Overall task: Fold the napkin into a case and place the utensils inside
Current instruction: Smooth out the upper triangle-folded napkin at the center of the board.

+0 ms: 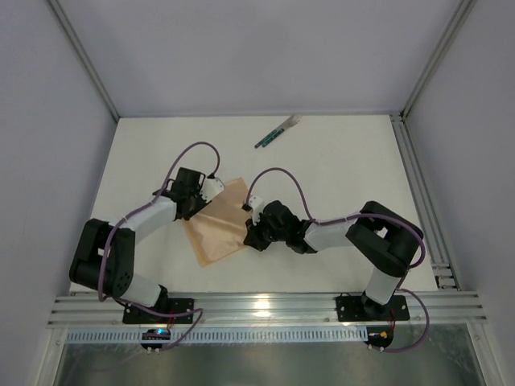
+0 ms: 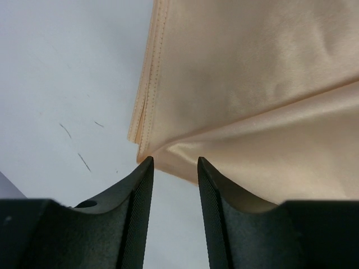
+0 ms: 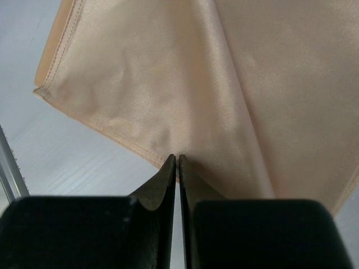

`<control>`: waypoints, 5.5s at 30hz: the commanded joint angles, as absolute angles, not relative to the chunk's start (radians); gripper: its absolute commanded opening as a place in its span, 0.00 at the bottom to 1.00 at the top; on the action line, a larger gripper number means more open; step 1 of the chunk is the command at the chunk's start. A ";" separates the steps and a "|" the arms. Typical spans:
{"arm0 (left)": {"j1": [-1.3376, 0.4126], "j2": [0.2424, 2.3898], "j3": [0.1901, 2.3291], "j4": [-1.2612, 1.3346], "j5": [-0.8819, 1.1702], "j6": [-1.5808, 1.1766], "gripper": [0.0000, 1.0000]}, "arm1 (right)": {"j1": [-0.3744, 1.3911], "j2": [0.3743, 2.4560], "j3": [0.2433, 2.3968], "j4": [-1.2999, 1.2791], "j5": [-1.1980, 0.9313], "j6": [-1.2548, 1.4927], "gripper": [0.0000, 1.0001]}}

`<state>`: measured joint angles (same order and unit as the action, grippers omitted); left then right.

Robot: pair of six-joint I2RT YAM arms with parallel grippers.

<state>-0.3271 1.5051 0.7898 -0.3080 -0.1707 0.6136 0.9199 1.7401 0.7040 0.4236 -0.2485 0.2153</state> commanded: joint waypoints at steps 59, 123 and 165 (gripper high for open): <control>-0.704 1.206 0.661 -0.722 0.181 0.767 0.00 | 0.879 1.743 0.721 0.454 -0.236 0.265 0.08; -0.703 1.100 0.577 -0.845 0.112 0.819 0.00 | 0.715 1.921 1.058 0.087 -0.129 0.356 0.04; -0.703 1.091 0.518 -0.713 -0.018 0.793 0.00 | 0.755 1.727 0.724 0.186 -0.379 0.302 0.63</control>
<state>-0.6994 1.1084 0.5255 -0.7372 -0.0021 0.8043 0.7307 1.6955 0.7513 0.2203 -0.4274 0.3130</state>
